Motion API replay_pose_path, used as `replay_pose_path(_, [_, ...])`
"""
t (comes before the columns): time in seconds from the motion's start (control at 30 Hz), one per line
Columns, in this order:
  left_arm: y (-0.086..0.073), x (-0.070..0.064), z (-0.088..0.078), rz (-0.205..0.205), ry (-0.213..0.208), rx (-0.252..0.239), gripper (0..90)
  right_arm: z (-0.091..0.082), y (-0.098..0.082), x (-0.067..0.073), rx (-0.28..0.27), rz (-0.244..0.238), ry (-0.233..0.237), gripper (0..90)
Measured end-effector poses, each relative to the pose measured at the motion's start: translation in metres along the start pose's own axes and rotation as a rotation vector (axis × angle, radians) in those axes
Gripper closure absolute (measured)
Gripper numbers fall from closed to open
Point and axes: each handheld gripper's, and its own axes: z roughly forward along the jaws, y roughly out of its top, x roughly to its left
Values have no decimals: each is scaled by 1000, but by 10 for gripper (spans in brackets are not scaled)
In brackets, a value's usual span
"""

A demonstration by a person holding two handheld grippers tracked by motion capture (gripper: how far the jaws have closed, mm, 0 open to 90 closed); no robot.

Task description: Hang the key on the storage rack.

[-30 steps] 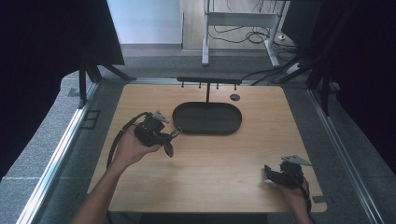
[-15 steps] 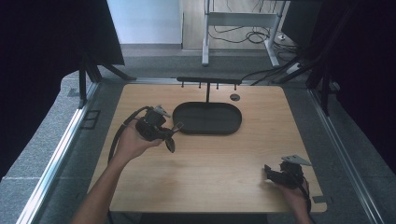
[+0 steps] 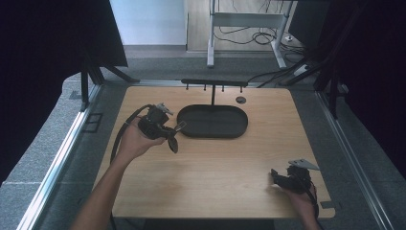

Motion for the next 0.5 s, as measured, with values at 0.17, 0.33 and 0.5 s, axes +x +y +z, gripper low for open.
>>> replay_pose_path(0.17, [5,4,-3,-12,12,-6,813,0,0,0,0,0,0,186])
replay_pose_path(0.33, [8,6,-4,-15,16,-3,814,0,0,0,0,0,0,186])
replay_pose_path(0.5, [10,8,0,-22,18,2,813,0,0,0,1,3,1,186])
